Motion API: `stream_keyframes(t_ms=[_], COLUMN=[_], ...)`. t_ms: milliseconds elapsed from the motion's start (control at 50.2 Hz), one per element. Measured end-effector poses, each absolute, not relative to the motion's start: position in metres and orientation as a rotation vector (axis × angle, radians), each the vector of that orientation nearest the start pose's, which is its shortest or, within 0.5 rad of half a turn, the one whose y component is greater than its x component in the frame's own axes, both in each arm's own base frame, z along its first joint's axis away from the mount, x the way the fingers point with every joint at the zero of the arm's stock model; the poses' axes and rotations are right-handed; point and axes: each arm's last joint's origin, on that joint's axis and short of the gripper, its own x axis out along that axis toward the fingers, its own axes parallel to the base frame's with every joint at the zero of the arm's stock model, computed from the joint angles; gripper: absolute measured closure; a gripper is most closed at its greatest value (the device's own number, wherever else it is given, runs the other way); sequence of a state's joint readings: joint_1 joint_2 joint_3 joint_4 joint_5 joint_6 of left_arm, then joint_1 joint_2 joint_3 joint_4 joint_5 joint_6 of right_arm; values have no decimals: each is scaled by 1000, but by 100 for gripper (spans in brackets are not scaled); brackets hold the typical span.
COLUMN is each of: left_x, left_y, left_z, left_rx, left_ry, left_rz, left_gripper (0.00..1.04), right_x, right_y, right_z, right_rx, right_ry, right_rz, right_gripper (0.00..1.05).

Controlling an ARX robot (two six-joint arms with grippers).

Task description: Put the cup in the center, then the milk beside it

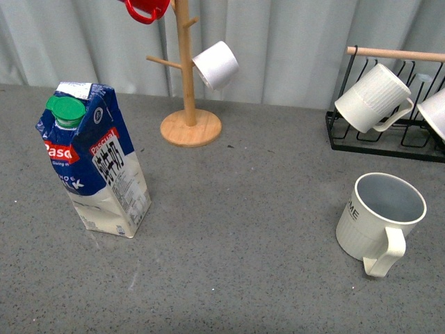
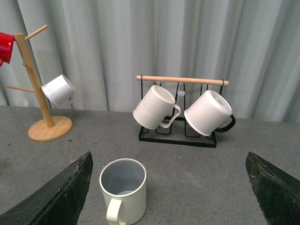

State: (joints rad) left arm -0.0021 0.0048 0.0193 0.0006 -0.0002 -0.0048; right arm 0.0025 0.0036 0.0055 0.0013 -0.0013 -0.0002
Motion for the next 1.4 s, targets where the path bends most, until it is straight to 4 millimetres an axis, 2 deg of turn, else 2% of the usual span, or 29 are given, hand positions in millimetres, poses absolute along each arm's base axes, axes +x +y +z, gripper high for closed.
stream_keyframes(t_ms=[1395], left_x=[97], left_y=[0], left_z=[170], left_rx=[-5], left_ry=[-15], left_rz=[-2], left_gripper=[7], right_x=[98], right_y=[0], right_z=[165], right_rx=[0], right_ry=[-3], right_rz=[4], right_gripper=[9])
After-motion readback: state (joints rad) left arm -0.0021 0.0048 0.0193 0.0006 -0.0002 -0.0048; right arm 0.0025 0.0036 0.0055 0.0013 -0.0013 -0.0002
